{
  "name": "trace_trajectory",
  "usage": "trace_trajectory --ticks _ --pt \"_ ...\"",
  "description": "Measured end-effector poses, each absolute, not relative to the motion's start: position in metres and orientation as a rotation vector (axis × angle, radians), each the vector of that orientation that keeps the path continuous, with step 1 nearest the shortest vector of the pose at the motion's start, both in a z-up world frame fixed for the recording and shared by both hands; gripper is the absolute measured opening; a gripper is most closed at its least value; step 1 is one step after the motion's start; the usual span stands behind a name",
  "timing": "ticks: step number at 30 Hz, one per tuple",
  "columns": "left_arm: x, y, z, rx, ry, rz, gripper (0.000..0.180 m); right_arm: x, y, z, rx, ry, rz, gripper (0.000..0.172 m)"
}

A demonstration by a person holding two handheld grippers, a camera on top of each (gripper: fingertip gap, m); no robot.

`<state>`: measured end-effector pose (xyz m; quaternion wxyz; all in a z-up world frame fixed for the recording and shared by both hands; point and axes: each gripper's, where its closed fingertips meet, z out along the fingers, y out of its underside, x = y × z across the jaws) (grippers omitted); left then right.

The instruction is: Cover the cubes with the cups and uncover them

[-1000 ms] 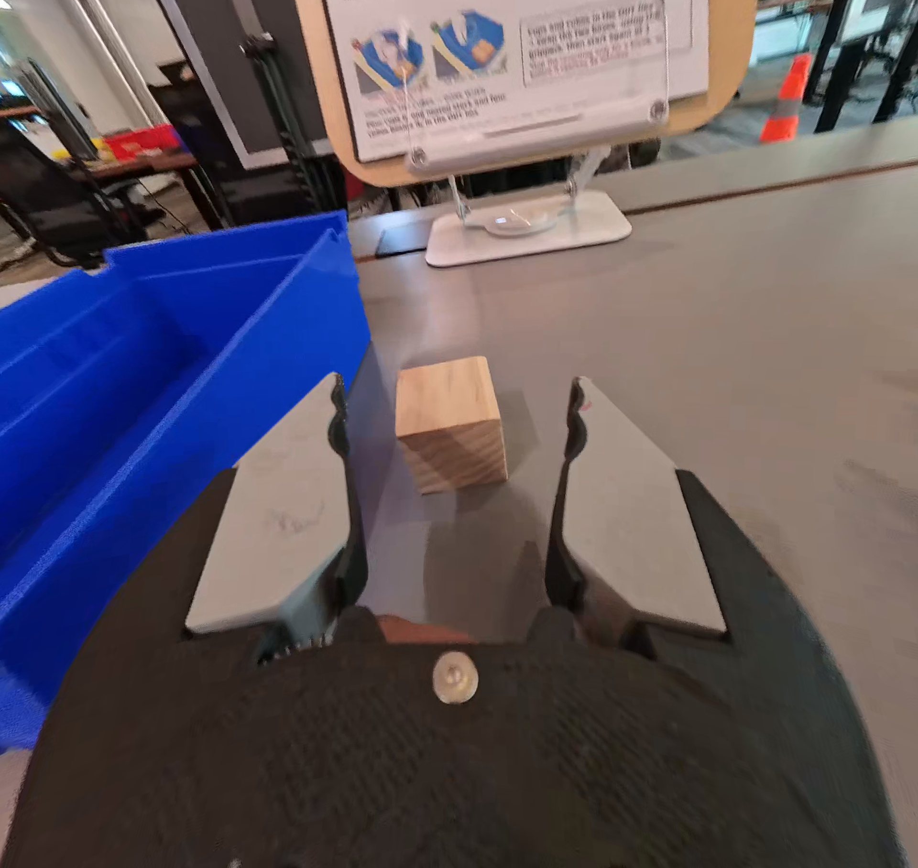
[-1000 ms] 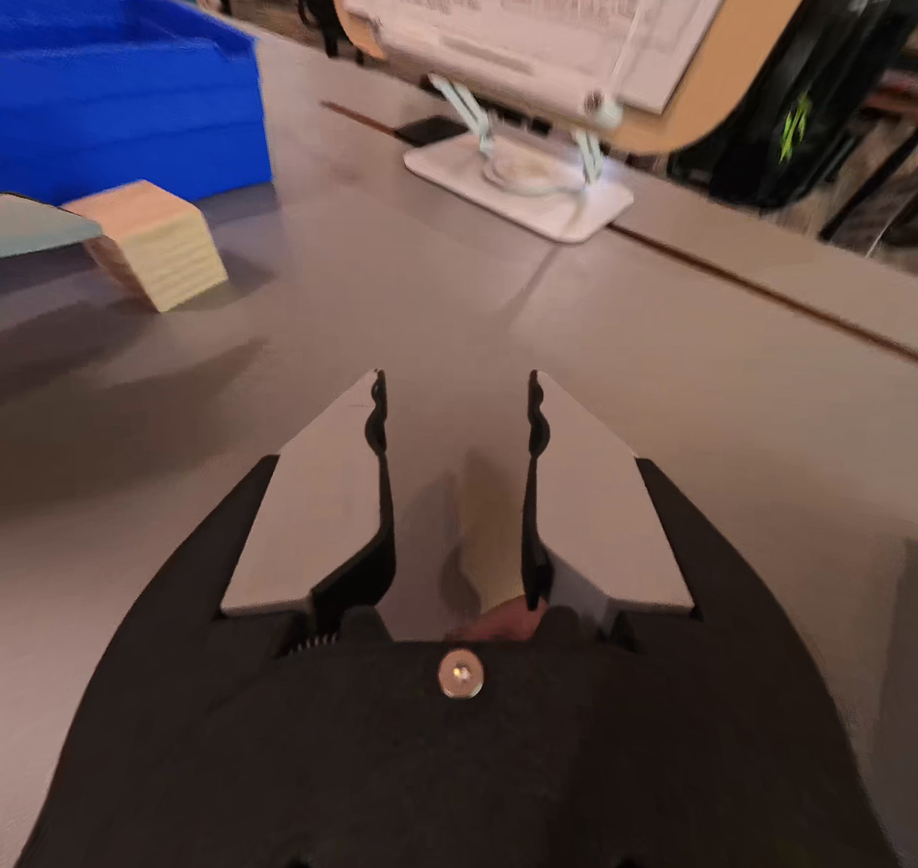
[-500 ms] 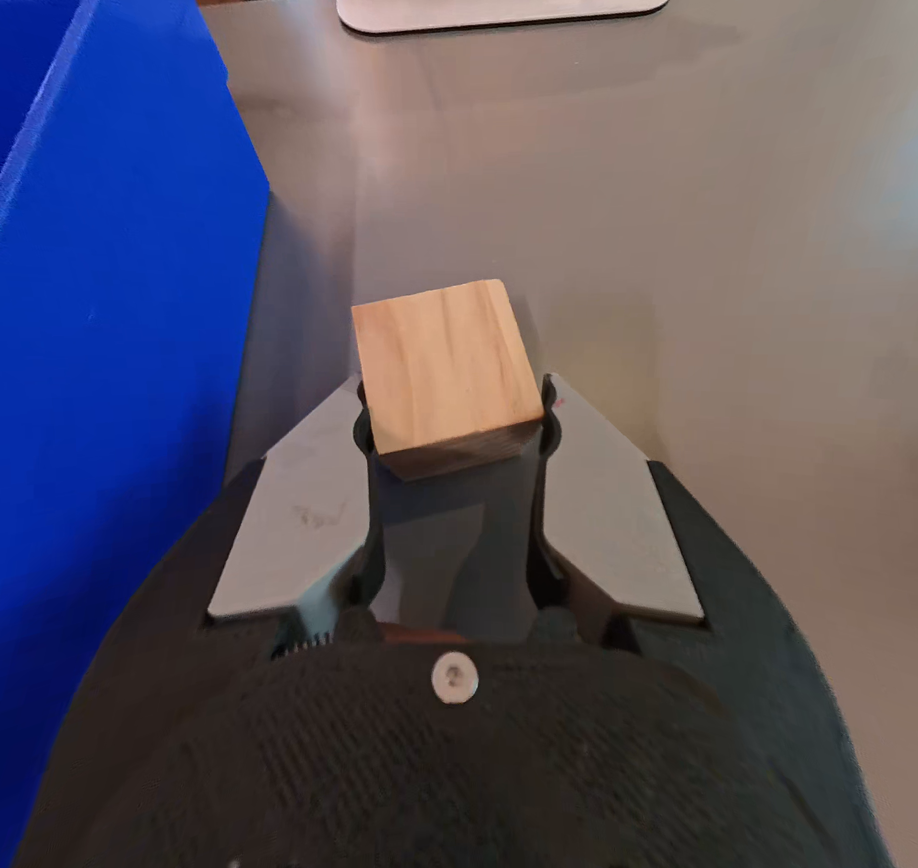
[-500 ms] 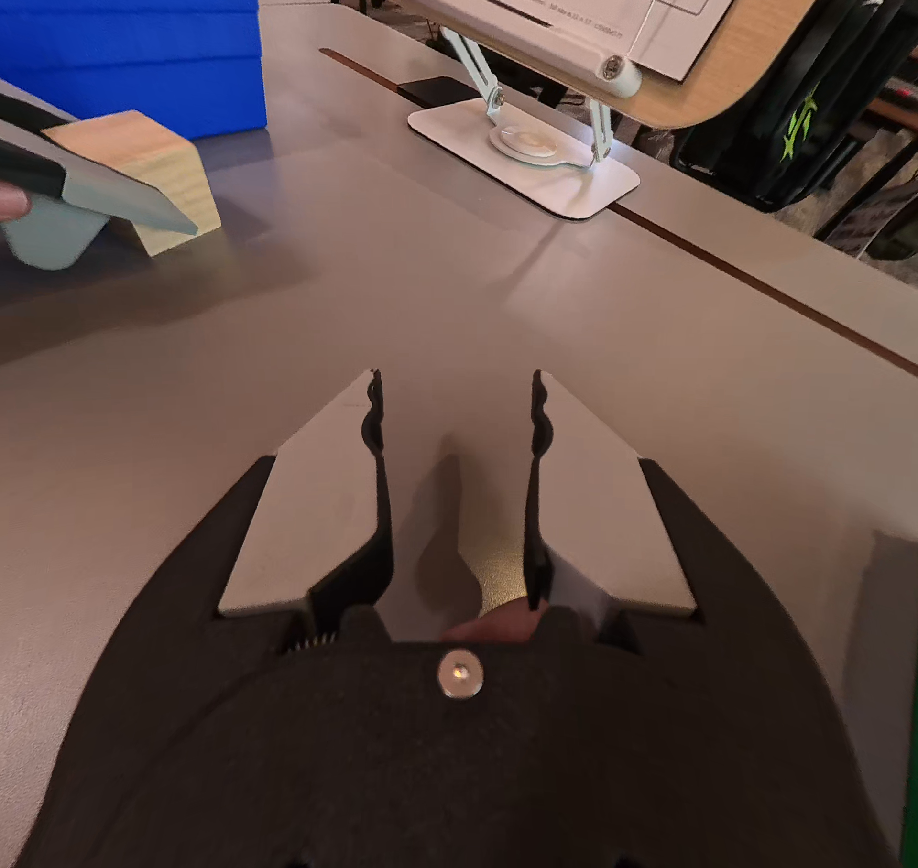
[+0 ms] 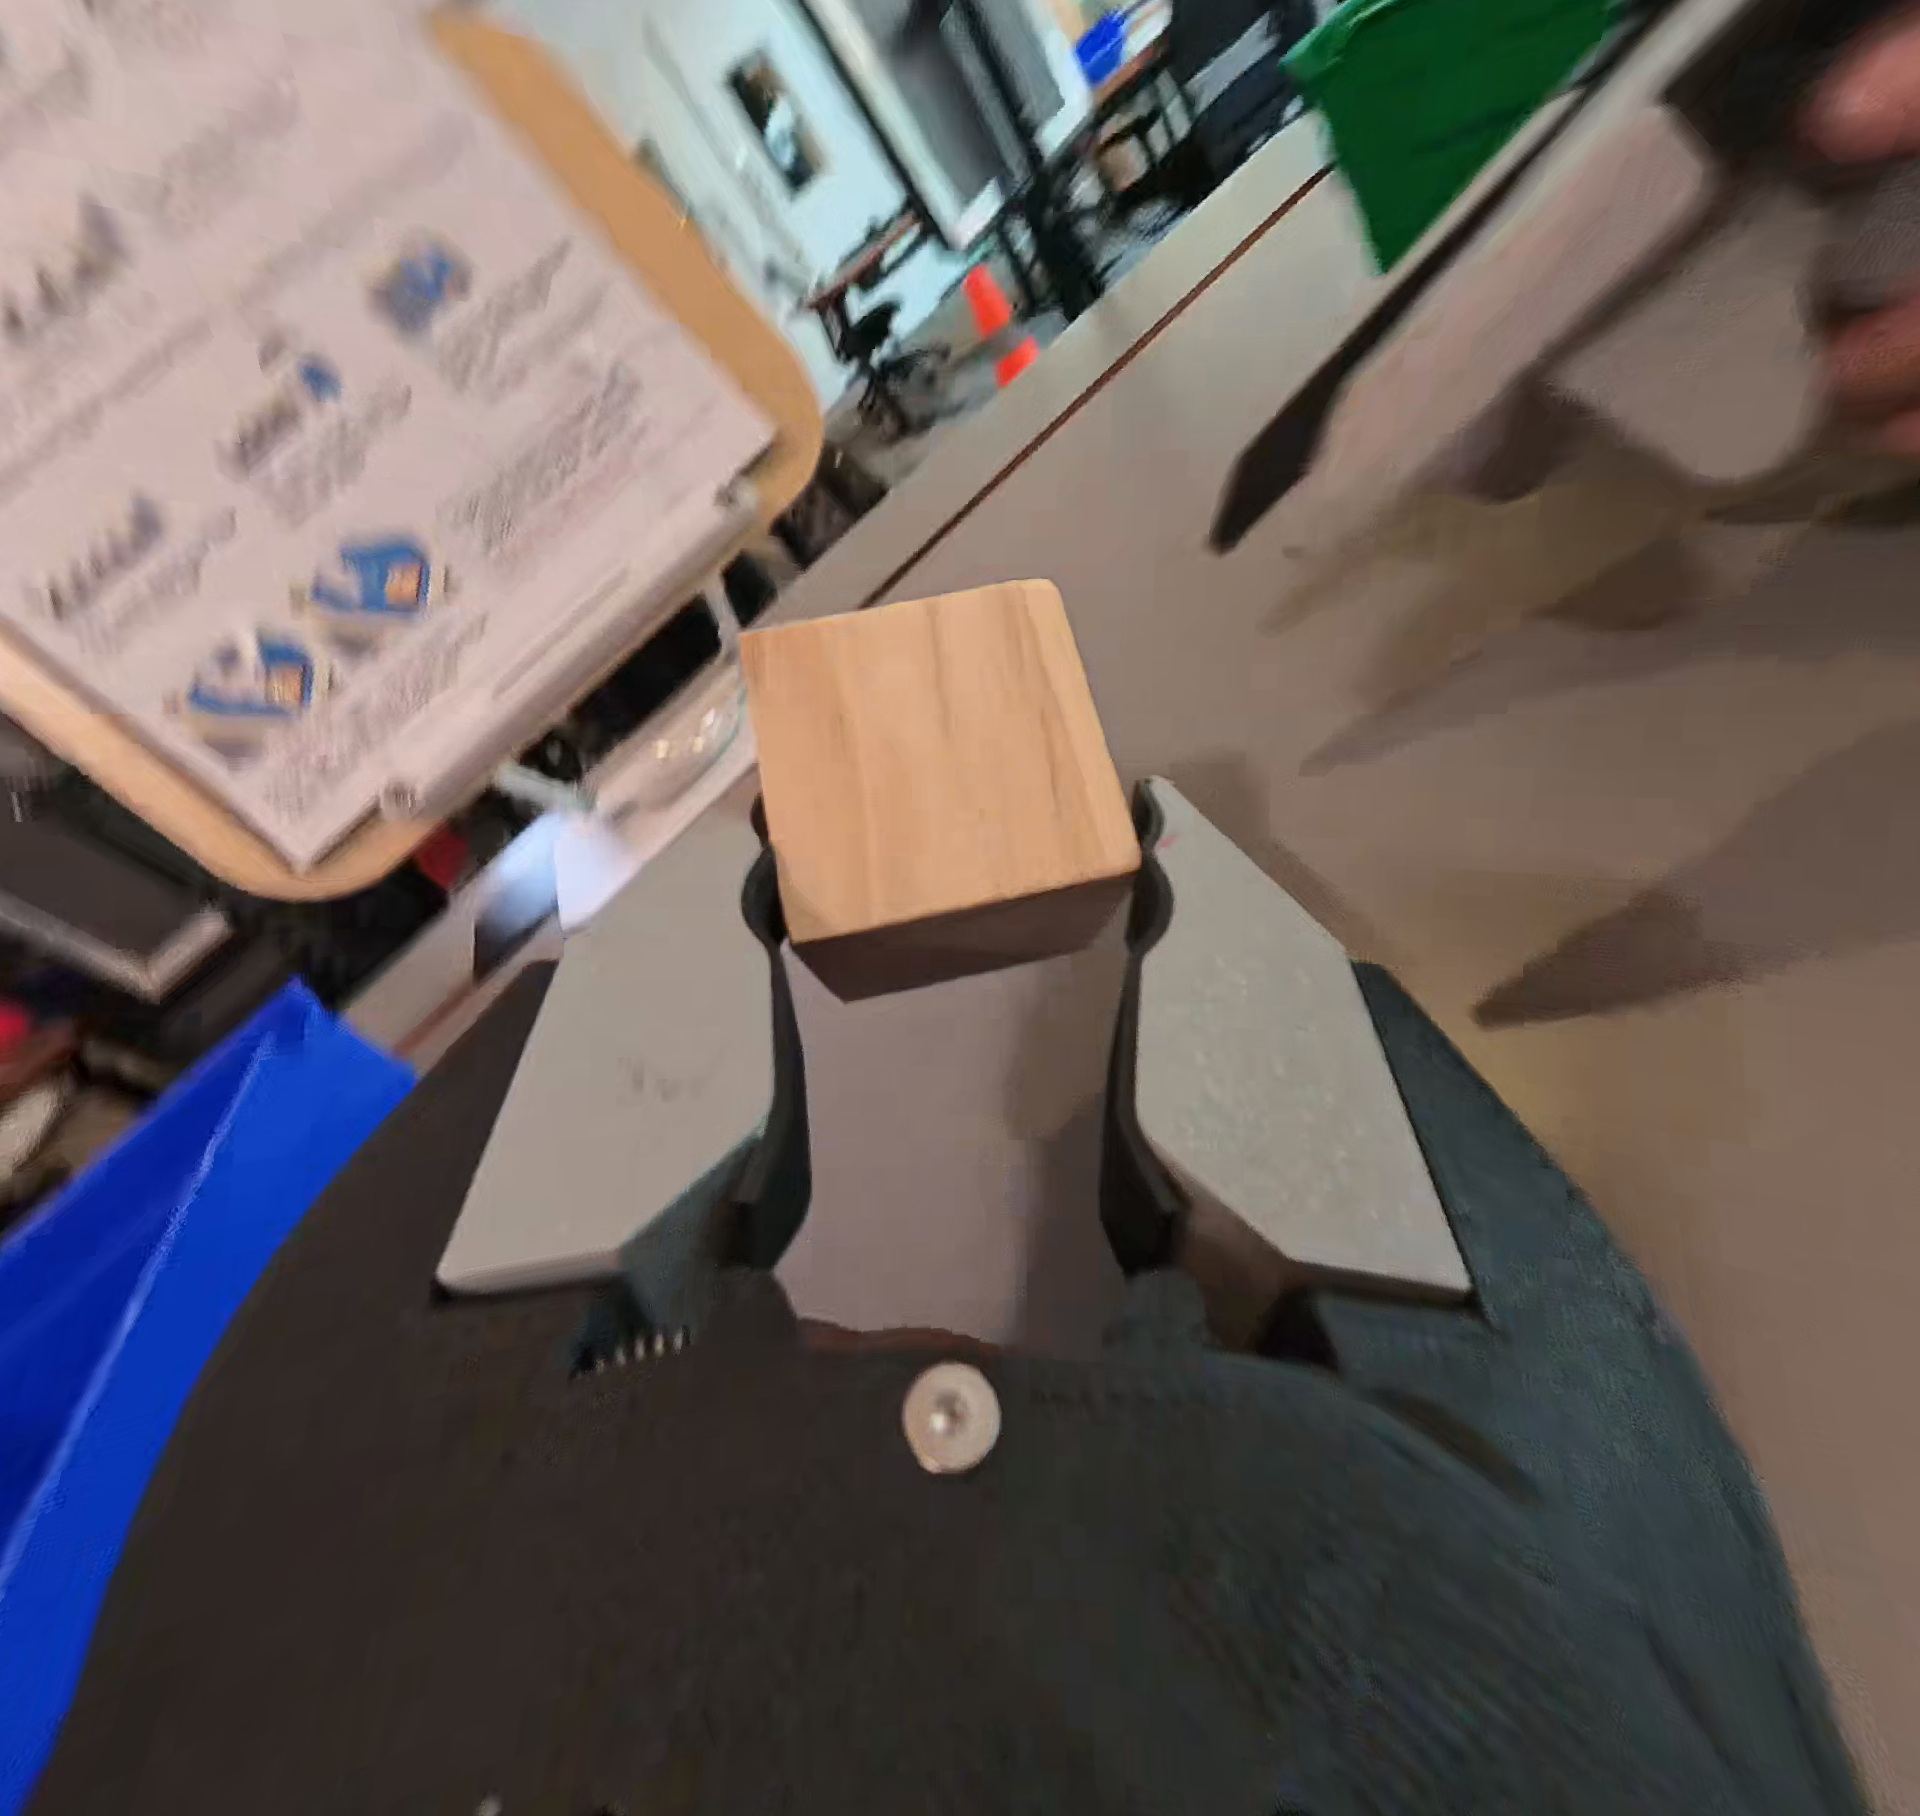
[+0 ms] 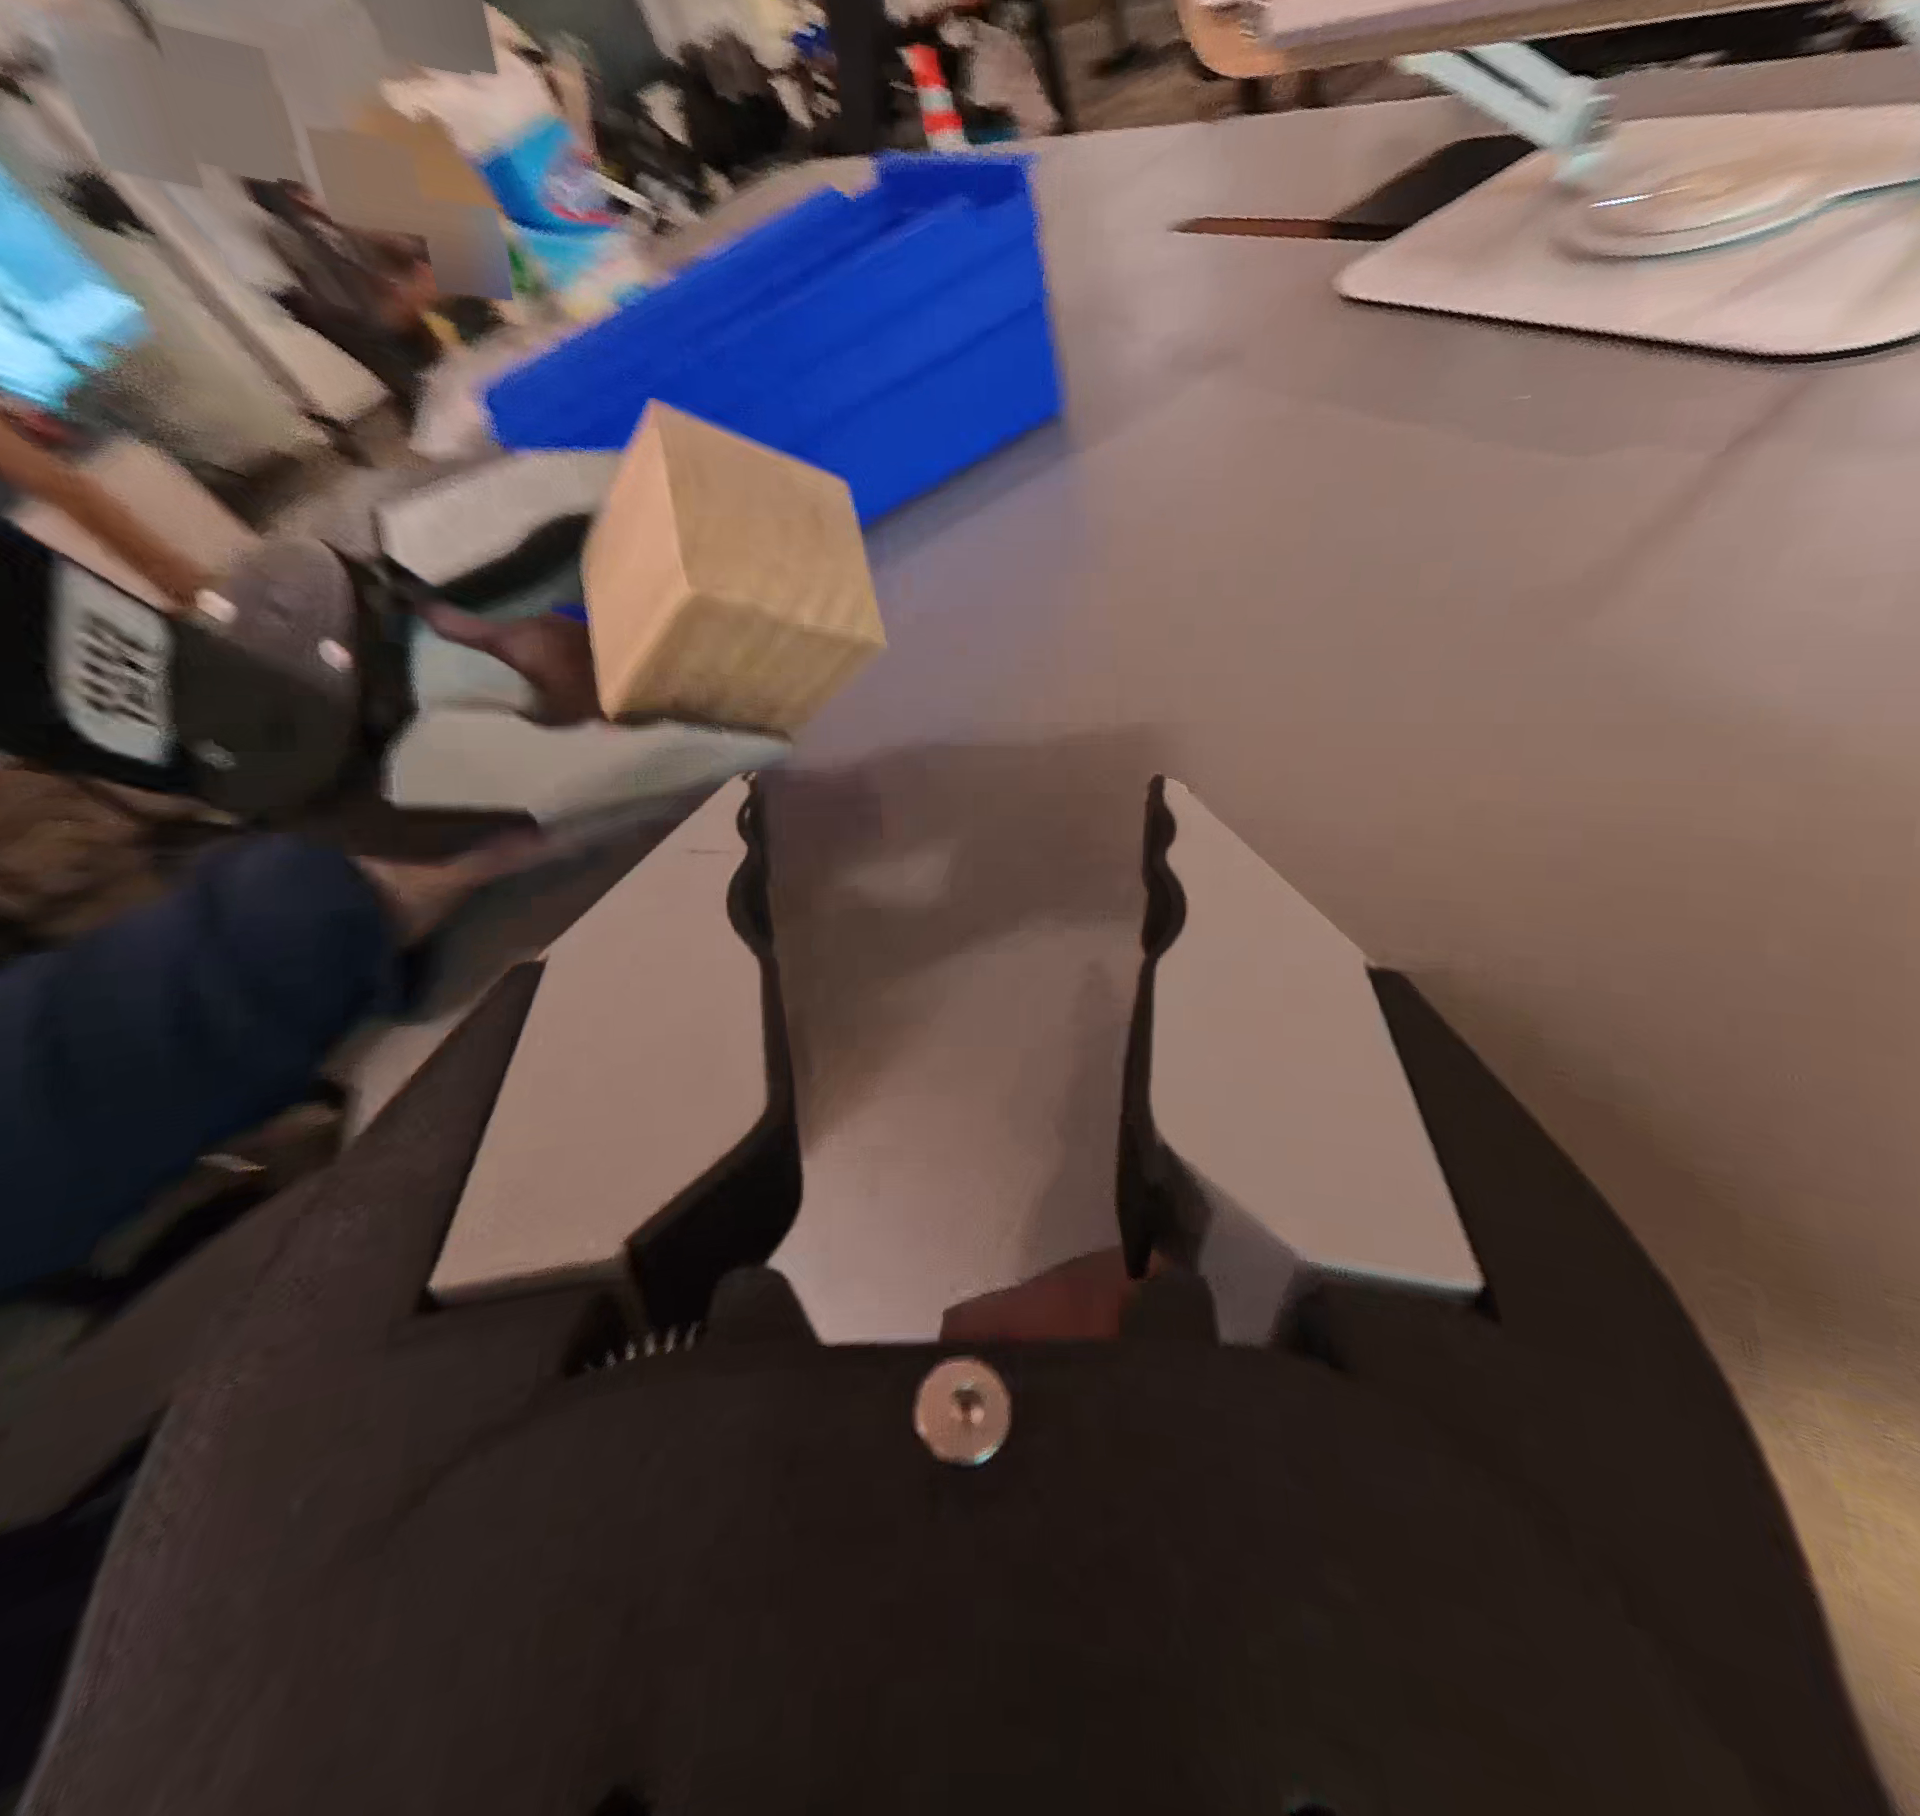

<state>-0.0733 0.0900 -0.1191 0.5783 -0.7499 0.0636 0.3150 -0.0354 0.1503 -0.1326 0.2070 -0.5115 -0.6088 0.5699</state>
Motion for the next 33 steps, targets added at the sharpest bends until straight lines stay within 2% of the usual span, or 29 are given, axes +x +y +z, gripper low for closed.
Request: trace_trajectory --ticks 6,12,14,17,33 --pt "-0.006 0.105 -0.134 -1.721 0.528 0.739 0.067 -0.018 0.129 -0.101 -1.34 -1.686 1.993 0.073" --pt "0.013 0.106 -0.146 -1.726 0.635 0.792 0.067 -0.007 0.102 -0.115 -1.341 -1.877 2.046 0.079" --pt "0.013 0.106 -0.145 -1.717 0.636 0.807 0.066 -0.004 0.094 -0.124 -1.324 -1.963 1.99 0.075" --pt "0.013 0.105 -0.144 -1.711 0.633 0.806 0.067 0.003 0.085 -0.136 -1.276 -2.086 1.91 0.057" --pt "0.024 0.101 -0.138 -1.662 0.616 0.716 0.067 0.011 0.077 -0.132 -1.269 -2.117 2.016 0.057"
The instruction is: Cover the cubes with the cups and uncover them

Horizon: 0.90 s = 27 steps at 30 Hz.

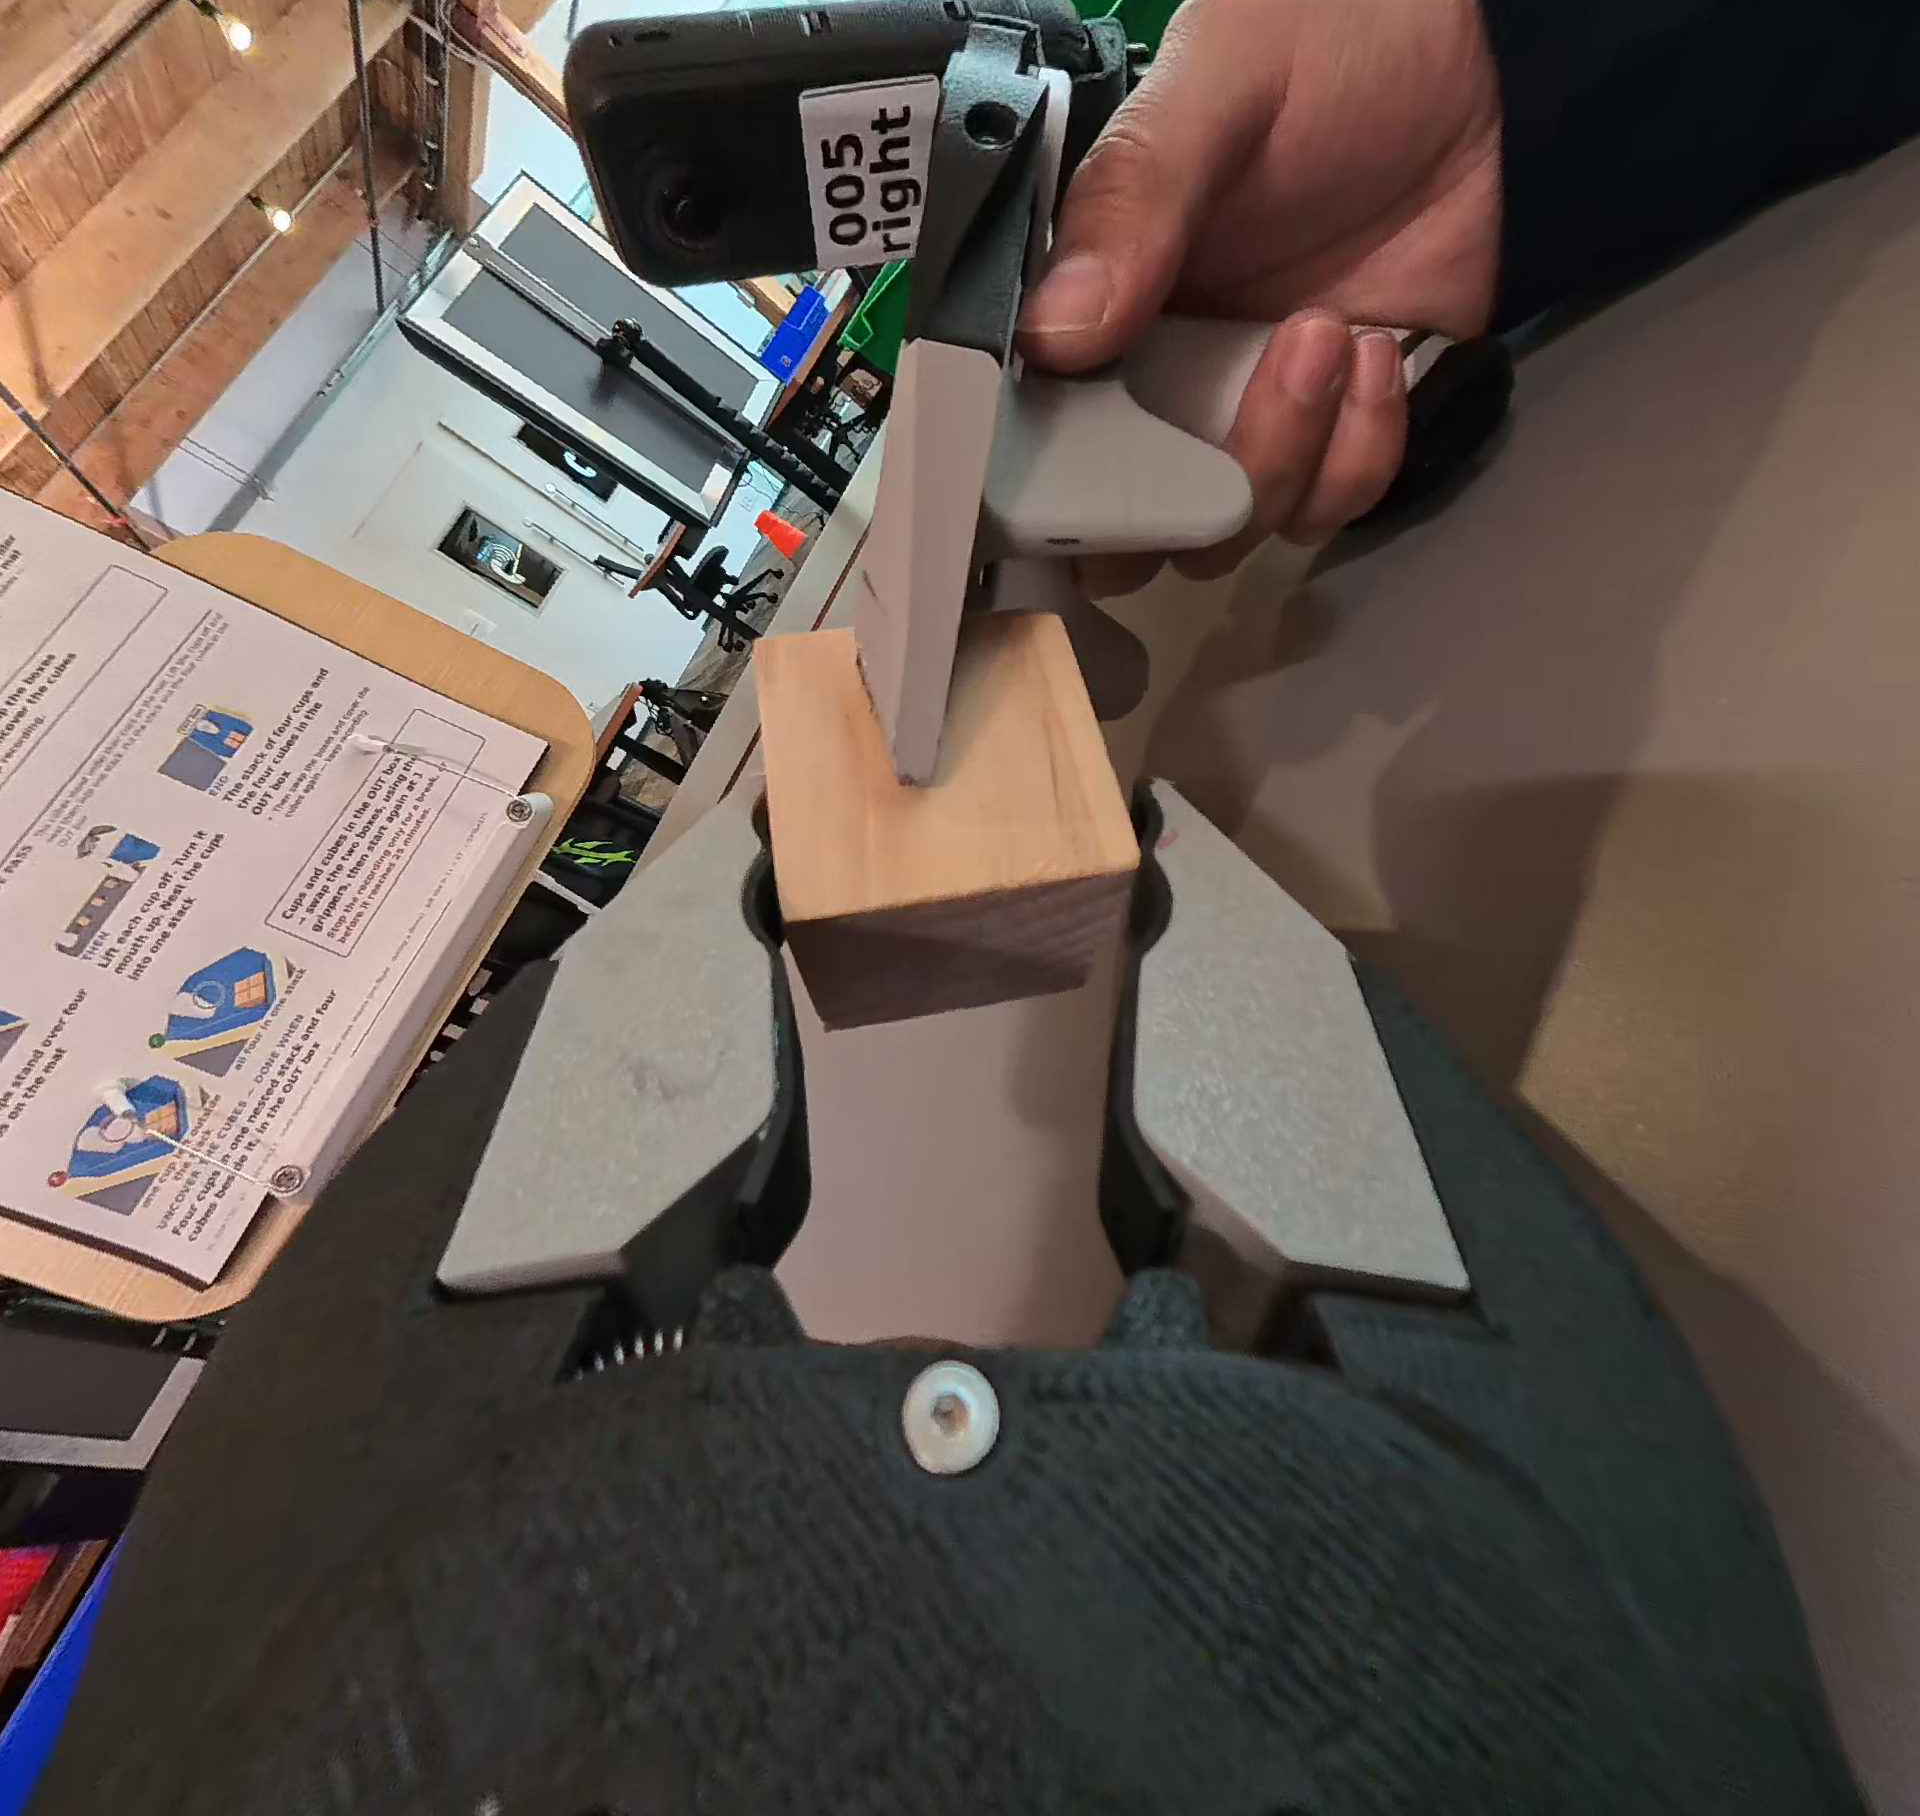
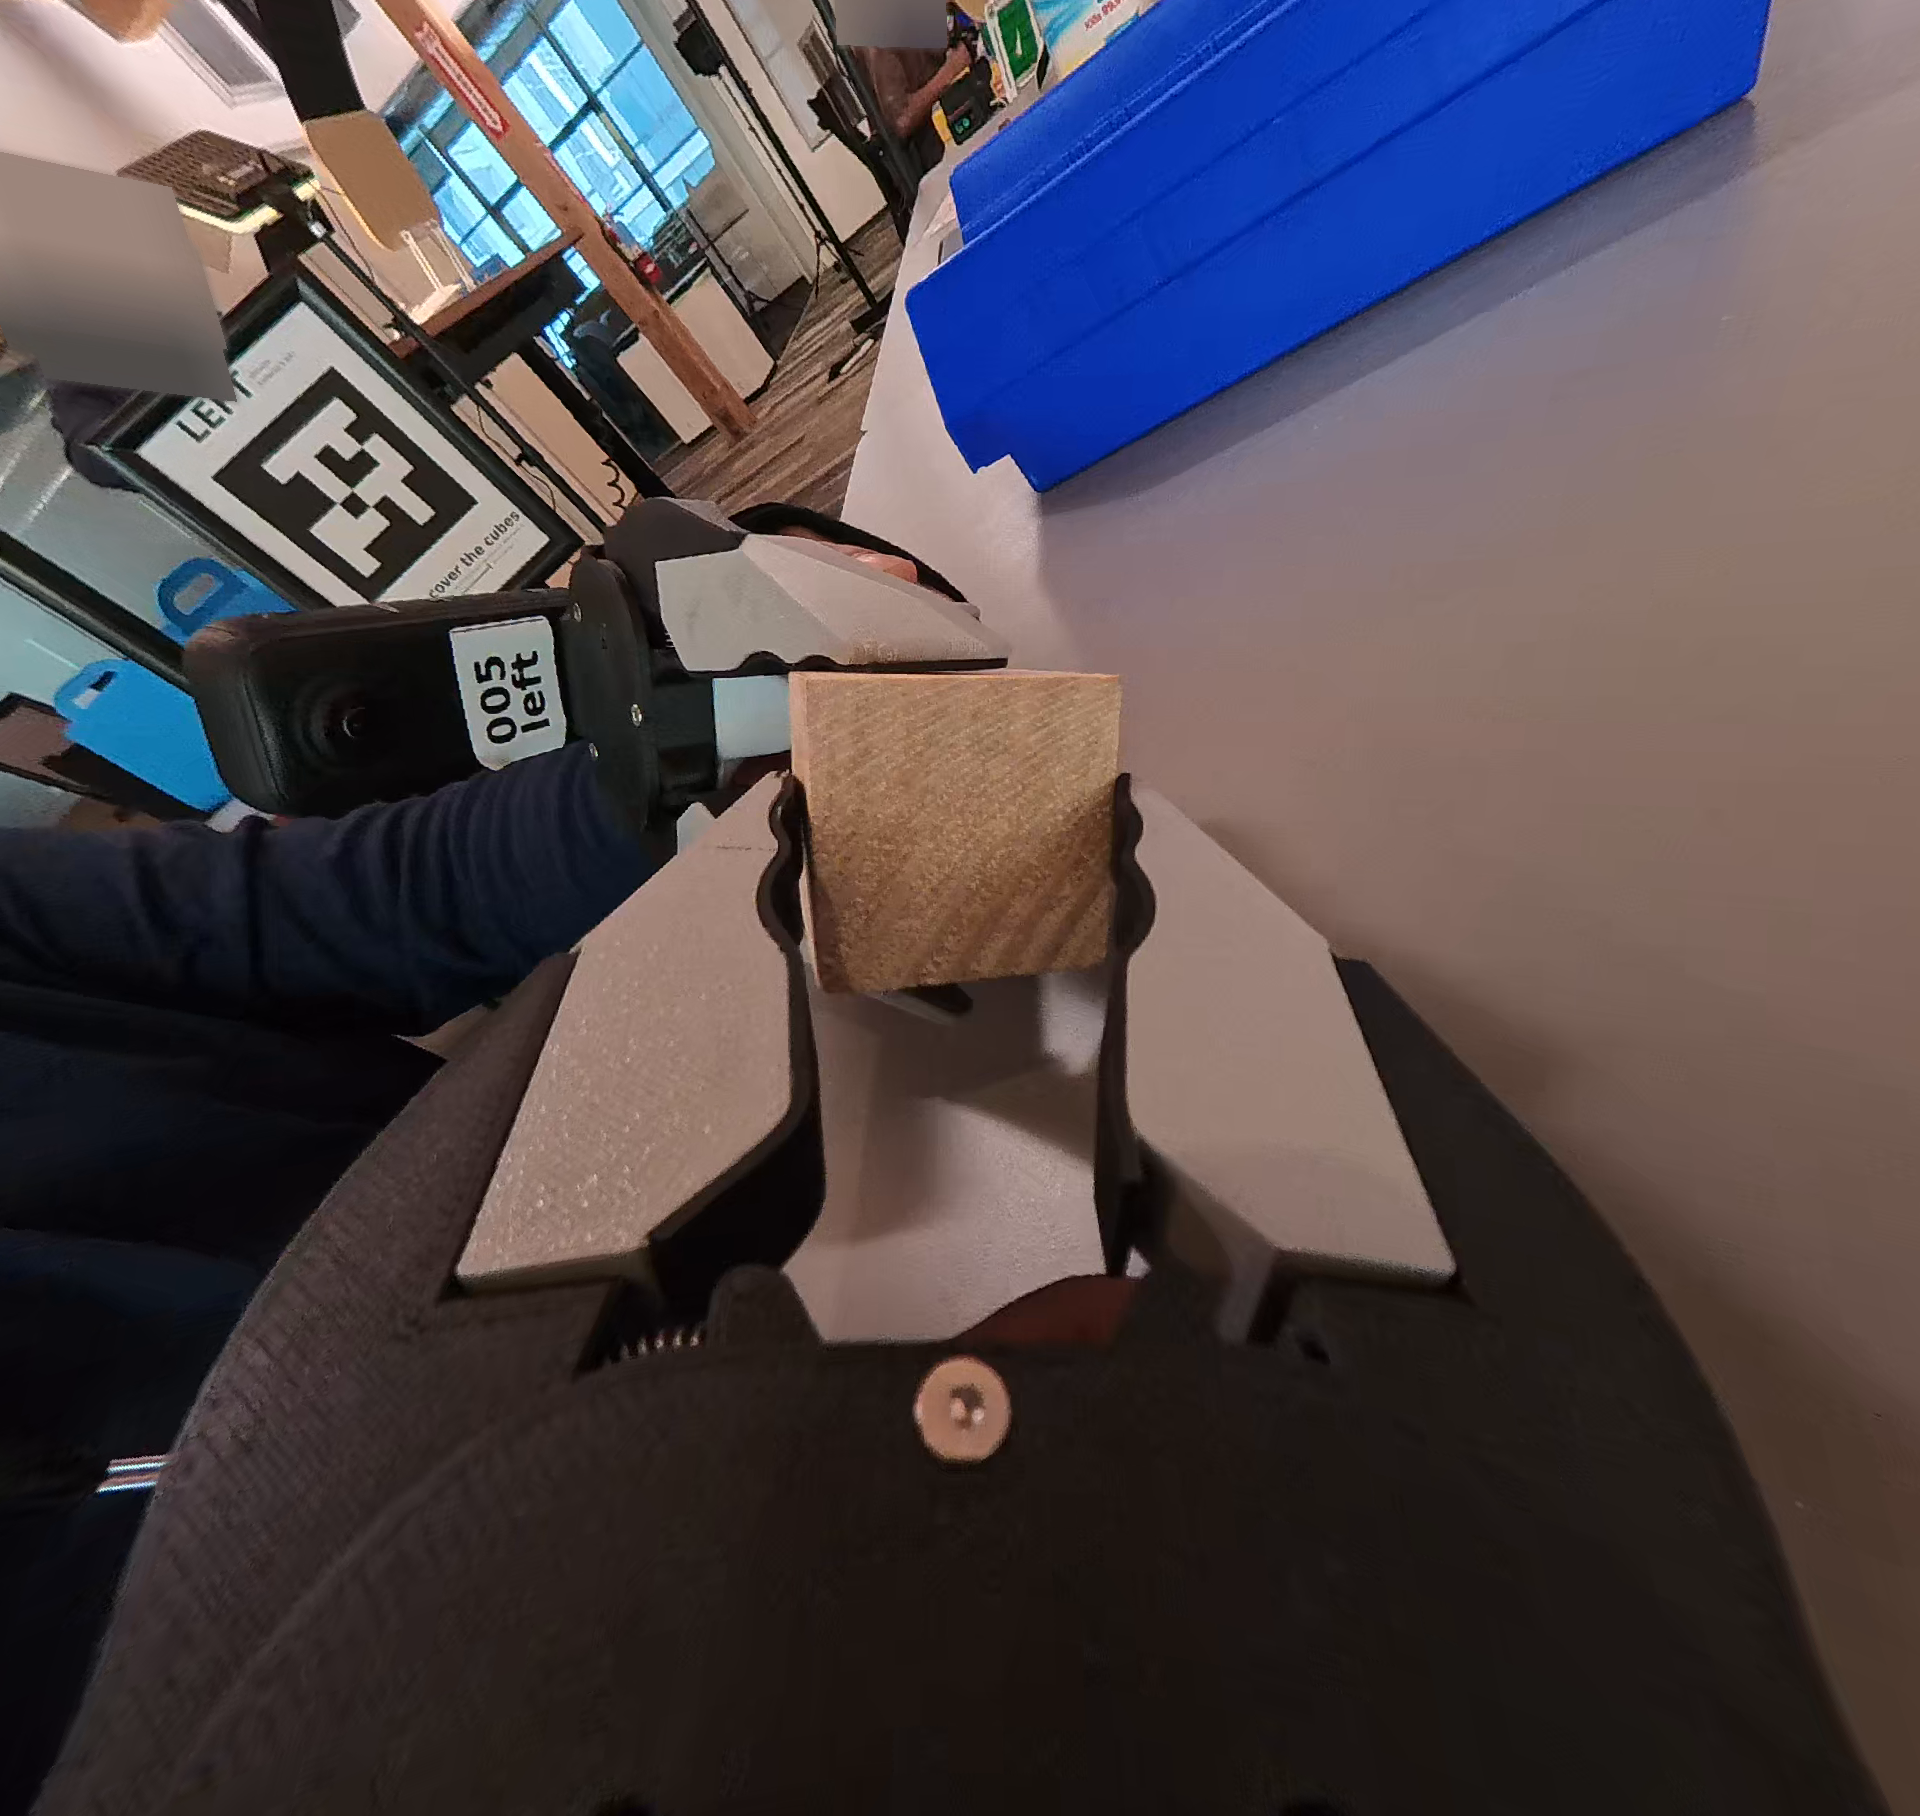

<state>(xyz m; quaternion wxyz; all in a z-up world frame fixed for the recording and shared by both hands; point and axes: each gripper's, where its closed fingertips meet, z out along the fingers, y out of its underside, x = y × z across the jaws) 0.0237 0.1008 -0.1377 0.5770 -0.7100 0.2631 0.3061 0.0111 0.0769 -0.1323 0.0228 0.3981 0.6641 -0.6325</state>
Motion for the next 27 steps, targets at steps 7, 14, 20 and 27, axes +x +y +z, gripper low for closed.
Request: trace_trajectory --ticks 7,14,20,27 --pt "0.029 0.101 -0.14 -1.651 0.647 0.726 0.066 0.013 0.071 -0.14 1.227 2.111 -1.904 0.064" --pt "0.024 0.099 -0.128 -1.622 0.556 0.693 0.066 0.013 0.078 -0.122 1.202 2.057 -2.012 0.055" --pt "0.042 0.092 -0.116 -1.553 0.565 0.605 0.065 0.026 0.067 -0.119 1.105 1.845 -1.966 0.055" --pt "0.053 0.093 -0.12 -1.547 0.594 0.57 0.065 0.034 0.053 -0.124 1.035 1.881 -1.901 0.059"
